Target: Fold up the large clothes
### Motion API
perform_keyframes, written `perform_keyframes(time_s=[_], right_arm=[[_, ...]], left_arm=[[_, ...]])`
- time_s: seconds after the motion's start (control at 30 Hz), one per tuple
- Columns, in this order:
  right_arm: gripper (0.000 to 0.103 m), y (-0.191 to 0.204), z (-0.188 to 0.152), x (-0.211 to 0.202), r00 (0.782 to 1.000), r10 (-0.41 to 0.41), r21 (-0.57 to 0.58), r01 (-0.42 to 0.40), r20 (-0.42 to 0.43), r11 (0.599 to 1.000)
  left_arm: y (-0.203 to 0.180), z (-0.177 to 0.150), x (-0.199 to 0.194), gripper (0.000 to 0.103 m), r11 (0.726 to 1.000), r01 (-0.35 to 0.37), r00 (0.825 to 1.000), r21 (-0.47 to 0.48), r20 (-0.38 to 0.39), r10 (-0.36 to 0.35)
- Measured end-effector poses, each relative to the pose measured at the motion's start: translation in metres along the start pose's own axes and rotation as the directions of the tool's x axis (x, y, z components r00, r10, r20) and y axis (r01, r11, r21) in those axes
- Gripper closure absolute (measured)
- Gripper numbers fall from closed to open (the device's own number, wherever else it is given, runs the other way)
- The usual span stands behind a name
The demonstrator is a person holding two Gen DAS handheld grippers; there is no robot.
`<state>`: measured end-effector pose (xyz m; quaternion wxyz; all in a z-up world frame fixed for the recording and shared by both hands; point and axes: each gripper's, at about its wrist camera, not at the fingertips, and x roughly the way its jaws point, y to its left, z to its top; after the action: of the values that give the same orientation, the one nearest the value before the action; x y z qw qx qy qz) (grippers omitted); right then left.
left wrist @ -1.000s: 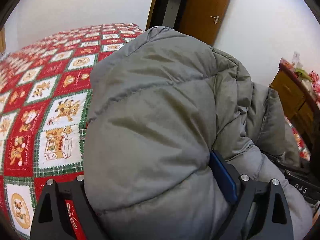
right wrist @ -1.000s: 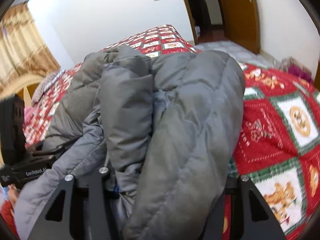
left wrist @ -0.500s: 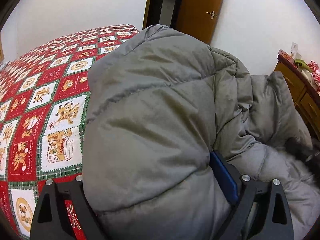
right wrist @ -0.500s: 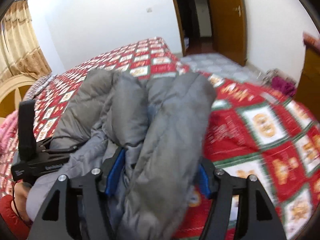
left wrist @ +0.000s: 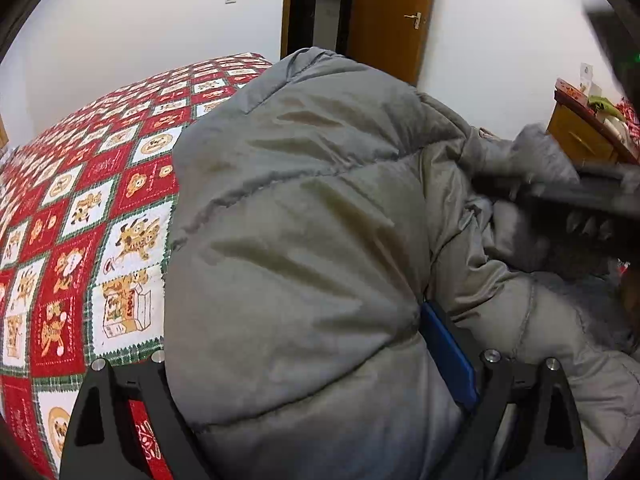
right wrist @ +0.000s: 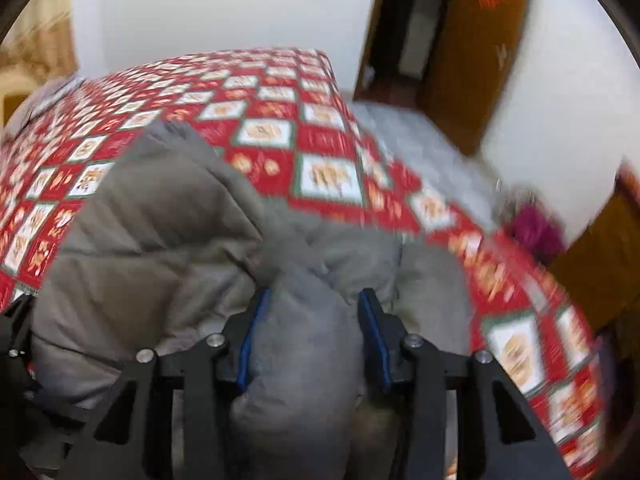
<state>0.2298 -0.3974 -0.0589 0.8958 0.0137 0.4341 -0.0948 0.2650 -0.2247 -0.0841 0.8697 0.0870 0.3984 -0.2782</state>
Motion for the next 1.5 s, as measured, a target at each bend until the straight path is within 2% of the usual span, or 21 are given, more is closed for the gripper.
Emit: perform_keyframes(time_s=[0.13, 0.23, 0.37, 0.47, 0.6, 0.8, 0.93, 1.03, 1.1, 1.17, 1.33, 1.5], right_arm=[[0.056, -0.02, -0.028, 0.006, 0.998, 0.038, 0.114, -0.043, 0.044, 0.993], [0.056, -0.023, -0.033, 0.007, 0.998, 0.052, 0.175, -0.059, 0.045, 0.983], [0.053, -0.014, -0.025, 0.014, 0.999, 0.035, 0.127, -0.036, 0.011, 0.991], [0.052, -0.017, -0.023, 0.018, 0.998, 0.064, 0.142, -0.064, 0.009, 0.988], [0.052, -0.015, -0.022, 0.021, 0.999, 0.051, 0.14, -0.051, 0.006, 0.989], [0.052, -0.011, -0.024, 0.015, 1.0, 0.029, 0.121, -0.03, 0.009, 0.992], [0.047, -0.012, -0.028, 0.009, 0.997, 0.067, 0.088, -0.069, 0.025, 0.994], [0.039, -0.014, -0.04, -0.01, 0.996, 0.072, 0.076, -0.076, 0.057, 0.994], [0.026, -0.018, -0.049, -0.027, 0.996, 0.049, 0.092, -0.056, 0.075, 0.994], [0.026, -0.026, -0.063, -0.047, 0.994, 0.045, 0.135, -0.058, 0.097, 0.989], [0.026, -0.042, -0.106, -0.107, 0.983, 0.1, 0.249, -0.136, 0.154, 0.959], [0.024, -0.033, -0.147, -0.15, 0.985, 0.067, 0.325, -0.115, 0.157, 0.939]], left_arm=[[-0.003, 0.003, 0.004, 0.003, 1.0, 0.005, 1.0, 0.024, -0.009, -0.005], [0.003, 0.004, 0.01, 0.001, 1.0, 0.019, 1.0, 0.011, -0.024, -0.019], [0.009, 0.004, 0.015, 0.0, 1.0, 0.028, 0.999, -0.014, -0.028, -0.028], [0.009, 0.004, 0.018, 0.0, 0.999, 0.014, 1.0, -0.036, -0.013, -0.014], [0.007, 0.004, 0.019, 0.0, 0.999, -0.006, 1.0, -0.04, -0.008, 0.005], [0.012, 0.004, 0.015, 0.0, 0.999, 0.02, 0.999, -0.038, -0.041, -0.022], [0.011, 0.001, -0.01, 0.001, 0.999, -0.044, 0.998, -0.018, -0.054, 0.043], [0.001, -0.005, -0.037, 0.001, 0.992, -0.116, 0.992, 0.041, -0.045, 0.117], [-0.003, -0.01, -0.05, 0.001, 0.989, -0.14, 0.989, 0.055, -0.037, 0.142], [-0.006, -0.016, -0.062, 0.001, 0.988, -0.147, 0.988, 0.049, -0.029, 0.149], [-0.016, -0.03, -0.096, 0.001, 0.984, -0.173, 0.985, 0.05, 0.019, 0.172], [-0.02, -0.051, -0.124, 0.001, 0.983, -0.183, 0.982, 0.005, 0.046, 0.182]])
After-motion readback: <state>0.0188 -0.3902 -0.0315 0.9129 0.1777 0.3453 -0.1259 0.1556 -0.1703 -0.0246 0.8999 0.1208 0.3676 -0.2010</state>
